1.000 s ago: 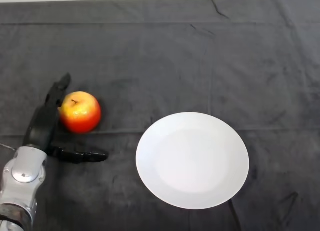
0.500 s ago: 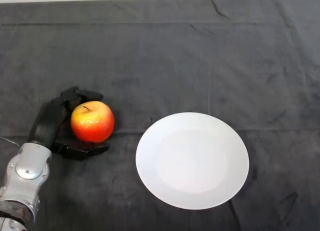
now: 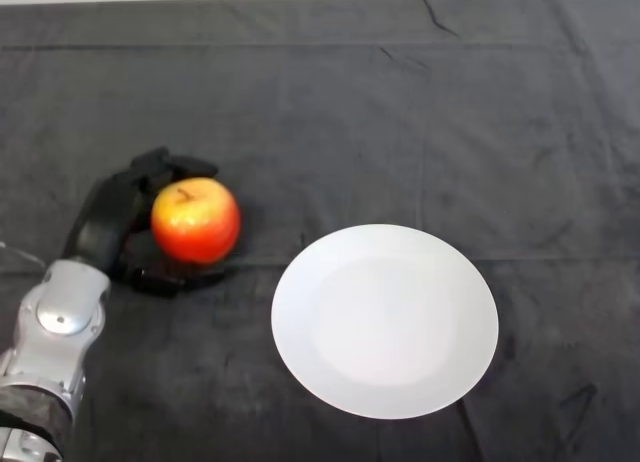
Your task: Move the apple to the plate
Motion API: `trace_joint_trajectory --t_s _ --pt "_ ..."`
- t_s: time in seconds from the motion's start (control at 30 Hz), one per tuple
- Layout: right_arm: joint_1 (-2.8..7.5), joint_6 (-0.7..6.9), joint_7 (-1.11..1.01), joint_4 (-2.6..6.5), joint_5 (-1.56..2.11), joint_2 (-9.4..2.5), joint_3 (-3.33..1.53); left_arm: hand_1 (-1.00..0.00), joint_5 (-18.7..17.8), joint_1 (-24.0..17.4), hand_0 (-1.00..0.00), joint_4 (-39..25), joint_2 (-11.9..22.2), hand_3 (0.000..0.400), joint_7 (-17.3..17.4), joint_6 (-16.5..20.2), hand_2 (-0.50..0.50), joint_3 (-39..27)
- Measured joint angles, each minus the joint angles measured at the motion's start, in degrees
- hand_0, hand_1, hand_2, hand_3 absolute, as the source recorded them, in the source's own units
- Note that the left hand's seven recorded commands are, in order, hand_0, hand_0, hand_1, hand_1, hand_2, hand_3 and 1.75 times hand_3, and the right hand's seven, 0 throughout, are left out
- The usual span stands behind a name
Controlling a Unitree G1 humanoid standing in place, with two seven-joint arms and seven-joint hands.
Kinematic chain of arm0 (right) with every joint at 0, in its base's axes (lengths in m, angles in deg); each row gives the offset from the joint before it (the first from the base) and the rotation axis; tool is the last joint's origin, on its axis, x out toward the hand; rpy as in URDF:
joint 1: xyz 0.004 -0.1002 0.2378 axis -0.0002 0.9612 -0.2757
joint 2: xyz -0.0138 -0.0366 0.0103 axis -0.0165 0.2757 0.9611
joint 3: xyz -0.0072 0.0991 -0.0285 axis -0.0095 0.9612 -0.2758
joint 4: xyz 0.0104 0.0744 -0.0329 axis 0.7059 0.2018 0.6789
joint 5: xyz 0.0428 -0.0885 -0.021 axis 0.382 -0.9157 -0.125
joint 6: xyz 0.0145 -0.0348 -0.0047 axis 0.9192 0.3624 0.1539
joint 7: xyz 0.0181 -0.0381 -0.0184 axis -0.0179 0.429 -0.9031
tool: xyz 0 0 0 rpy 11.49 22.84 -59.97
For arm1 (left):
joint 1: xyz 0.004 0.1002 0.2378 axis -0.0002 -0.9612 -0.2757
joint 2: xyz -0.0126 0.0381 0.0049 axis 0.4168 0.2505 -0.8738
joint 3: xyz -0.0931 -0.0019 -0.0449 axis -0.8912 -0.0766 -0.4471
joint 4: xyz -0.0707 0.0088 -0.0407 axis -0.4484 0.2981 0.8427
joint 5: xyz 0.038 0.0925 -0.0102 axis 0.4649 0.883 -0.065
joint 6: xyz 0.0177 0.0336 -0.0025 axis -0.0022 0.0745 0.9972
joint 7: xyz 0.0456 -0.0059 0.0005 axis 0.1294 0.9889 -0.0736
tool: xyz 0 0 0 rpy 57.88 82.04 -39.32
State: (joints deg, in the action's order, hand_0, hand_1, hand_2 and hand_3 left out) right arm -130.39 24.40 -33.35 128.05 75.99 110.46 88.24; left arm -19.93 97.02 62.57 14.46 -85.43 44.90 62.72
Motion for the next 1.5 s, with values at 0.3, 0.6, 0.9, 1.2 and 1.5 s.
trace_joint_trajectory --t_s 0.3,0.6,0.9,1.2,1.5 --pt "0.00 0.00 0.03 0.00 0.00 0.00 0.00 -1.00 2.4 -4.6 -1.00 -13.6 -0.8 0.400 -2.6 6.5 0.00 6.0" --pt "0.00 0.00 0.04 0.00 0.00 0.00 0.00 -1.00 3.9 -5.5 -1.00 -17.9 -2.3 0.400 -5.1 8.5 0.00 12.8" --pt "0.00 0.00 0.05 0.00 0.00 0.00 0.00 -1.00 4.3 -5.9 -1.00 -17.7 -3.0 0.400 -7.0 8.5 0.00 19.2" --pt "0.00 0.00 0.08 -0.01 0.00 0.00 -0.01 -1.00 4.3 -5.8 -1.00 -12.6 -3.9 0.400 -9.5 8.3 0.00 26.1" --pt "0.01 0.00 0.09 -0.02 0.00 0.00 0.00 -1.00 3.8 -4.7 -1.00 -7.8 -4.5 0.400 -10.5 6.2 0.00 28.8"
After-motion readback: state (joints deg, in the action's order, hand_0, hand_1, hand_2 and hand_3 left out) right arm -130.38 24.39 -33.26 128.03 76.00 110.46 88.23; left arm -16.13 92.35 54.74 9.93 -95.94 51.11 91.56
